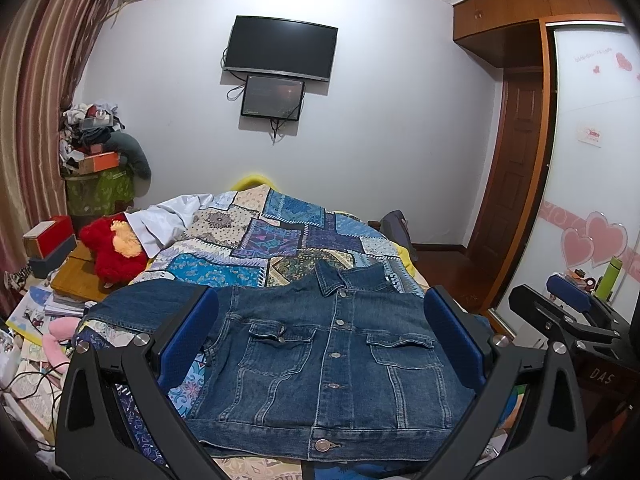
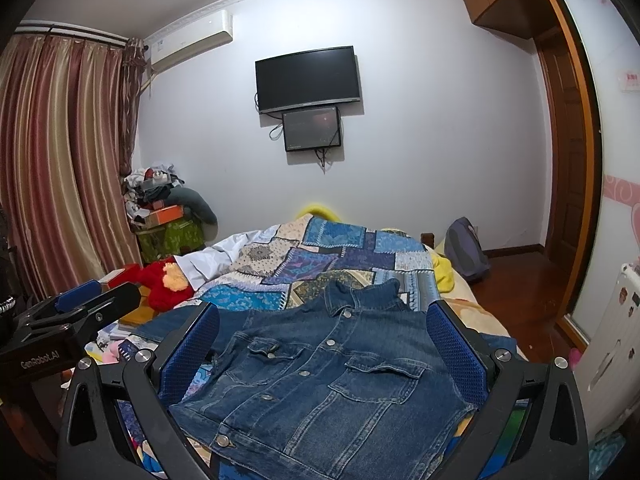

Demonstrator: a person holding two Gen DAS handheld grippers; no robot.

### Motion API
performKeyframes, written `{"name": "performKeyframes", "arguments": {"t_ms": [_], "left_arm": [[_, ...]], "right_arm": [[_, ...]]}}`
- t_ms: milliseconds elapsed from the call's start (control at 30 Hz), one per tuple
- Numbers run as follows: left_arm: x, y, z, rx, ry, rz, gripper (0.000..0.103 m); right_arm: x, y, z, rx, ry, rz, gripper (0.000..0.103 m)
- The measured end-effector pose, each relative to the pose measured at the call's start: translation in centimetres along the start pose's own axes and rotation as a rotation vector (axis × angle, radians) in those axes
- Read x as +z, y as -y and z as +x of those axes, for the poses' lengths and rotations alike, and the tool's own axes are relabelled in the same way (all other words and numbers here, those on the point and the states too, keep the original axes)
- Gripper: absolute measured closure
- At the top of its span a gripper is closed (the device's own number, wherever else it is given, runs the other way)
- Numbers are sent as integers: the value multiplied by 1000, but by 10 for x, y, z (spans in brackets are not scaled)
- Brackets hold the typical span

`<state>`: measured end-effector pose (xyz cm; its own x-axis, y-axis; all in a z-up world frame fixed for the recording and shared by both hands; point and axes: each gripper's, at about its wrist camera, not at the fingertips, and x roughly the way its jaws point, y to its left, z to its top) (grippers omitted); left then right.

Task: Fold large clothes
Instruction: 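Grasp a denim jacket sleeve with the left gripper and lift it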

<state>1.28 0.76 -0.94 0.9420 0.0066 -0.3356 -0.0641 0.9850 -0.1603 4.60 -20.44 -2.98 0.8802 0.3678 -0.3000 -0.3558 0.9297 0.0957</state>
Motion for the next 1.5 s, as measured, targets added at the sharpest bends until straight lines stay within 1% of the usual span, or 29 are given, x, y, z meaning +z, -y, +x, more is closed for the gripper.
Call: {"name": "performKeyframes", "arguments": {"t_ms": [100, 200, 367, 467, 567, 667, 700, 767, 833, 933, 1000, 1067, 1100, 1200, 1267, 1367, 1400, 1433, 1467, 1500], "left_arm": [[1, -6, 5, 24, -1, -2, 0], [3, -18, 16, 47, -10, -11, 0], [8, -61, 50, 109, -45, -45, 0], [8, -92, 75, 168, -78, -60, 0], [3, -130, 104, 239, -125, -83, 0], [-8, -173, 135, 299, -203, -117, 0], [-15, -192, 148, 319, -244, -144, 0], [-28, -225, 164, 318, -285, -195, 0], [-41, -250, 178, 333, -340, -250, 0], [-63, -286, 200, 321, -431, -343, 0], [-75, -303, 212, 296, -486, -409, 0], [-83, -314, 222, 262, -520, -459, 0], [-88, -323, 229, 237, -539, -499, 0], [-97, -339, 240, 169, -549, -628, 1], [-101, -352, 246, 142, -537, -703, 1], [-102, -365, 251, 117, -512, -780, 1], [-101, -369, 250, 112, -498, -803, 2], [-98, -372, 251, 114, -484, -813, 8], [-93, -372, 249, 141, -470, -798, 23], [-87, -372, 249, 179, -473, -769, 41]], "right_arm": [[-2, -1, 4, -8, -6, -5, 0], [0, -4, 19, -16, -27, -12, 0], [1, -6, 49, -41, -77, -40, 0], [1, -9, 70, -54, -108, -57, 0], [-1, -8, 96, -64, -138, -68, 0], [-1, -4, 128, -60, -174, -72, 0], [-1, -2, 141, -59, -189, -68, 0], [-2, 2, 170, -44, -230, -57, 0], [-5, 5, 196, -28, -277, -41, 0], [-14, 10, 243, -8, -395, -32, 0], [-23, 12, 272, 3, -456, -49, 0], [-32, 13, 299, 16, -516, -68, 0], [-37, 13, 308, 20, -535, -70, 0], [-48, 17, 336, 48, -609, -55, 0], [-54, 20, 350, 105, -657, -16, 0], [-61, 25, 365, 158, -716, 65, 0], [-63, 26, 367, 168, -726, 91, 0], [-65, 26, 368, 176, -734, 114, 0], [-68, 28, 371, 188, -742, 144, 0], [-70, 30, 371, 194, -750, 161, 0]]}}
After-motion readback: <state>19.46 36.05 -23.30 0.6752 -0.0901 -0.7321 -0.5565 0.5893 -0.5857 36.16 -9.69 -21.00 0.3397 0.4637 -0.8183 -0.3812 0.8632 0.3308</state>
